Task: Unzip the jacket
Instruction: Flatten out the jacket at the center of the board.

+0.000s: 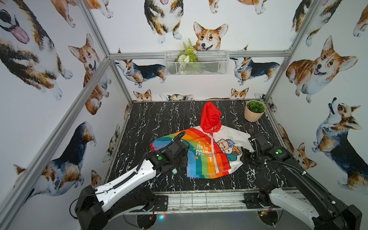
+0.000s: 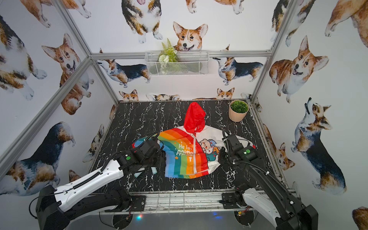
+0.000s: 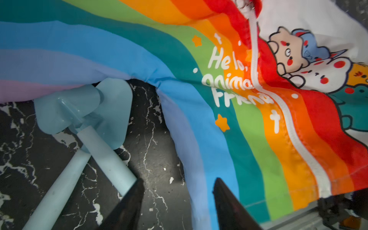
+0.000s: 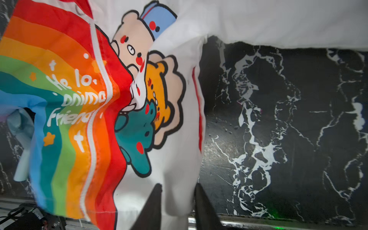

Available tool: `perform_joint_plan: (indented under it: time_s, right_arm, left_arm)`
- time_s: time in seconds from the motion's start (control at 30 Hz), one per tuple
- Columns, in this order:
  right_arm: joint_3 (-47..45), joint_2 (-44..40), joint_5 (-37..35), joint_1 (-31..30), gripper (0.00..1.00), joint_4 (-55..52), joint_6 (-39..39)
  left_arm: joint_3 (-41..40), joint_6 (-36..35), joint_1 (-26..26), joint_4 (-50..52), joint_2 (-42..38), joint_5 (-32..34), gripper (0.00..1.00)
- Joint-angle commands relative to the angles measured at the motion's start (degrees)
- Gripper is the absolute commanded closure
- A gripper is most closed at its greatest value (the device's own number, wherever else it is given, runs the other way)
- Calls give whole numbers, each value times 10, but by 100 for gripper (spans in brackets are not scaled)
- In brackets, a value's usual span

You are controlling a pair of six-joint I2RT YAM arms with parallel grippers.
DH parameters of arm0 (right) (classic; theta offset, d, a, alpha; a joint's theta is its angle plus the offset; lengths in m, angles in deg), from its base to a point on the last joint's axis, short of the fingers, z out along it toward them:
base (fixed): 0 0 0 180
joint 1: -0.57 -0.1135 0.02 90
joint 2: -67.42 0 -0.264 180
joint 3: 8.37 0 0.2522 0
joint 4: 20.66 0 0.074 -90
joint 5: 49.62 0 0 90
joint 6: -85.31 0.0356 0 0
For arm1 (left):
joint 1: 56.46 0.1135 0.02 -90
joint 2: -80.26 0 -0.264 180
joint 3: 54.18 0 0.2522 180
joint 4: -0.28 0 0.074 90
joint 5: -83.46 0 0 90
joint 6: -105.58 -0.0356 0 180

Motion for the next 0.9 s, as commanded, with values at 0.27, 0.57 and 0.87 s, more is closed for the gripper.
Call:
perform_joint_plan:
  time_s: [0.27, 0.57, 0.87]
  right_arm:
    - [-38, 4, -100, 0, 32, 37, 25]
    - [-91, -12, -140, -2, 50, 43, 73]
    - [-139, -51, 45, -8, 72, 195, 61]
  left_arm:
    - [-21, -86, 54, -129, 24, -59, 43]
    - [-8, -101, 51, -305, 207, -123, 77]
    - [41, -86, 44, -300, 355, -100, 93]
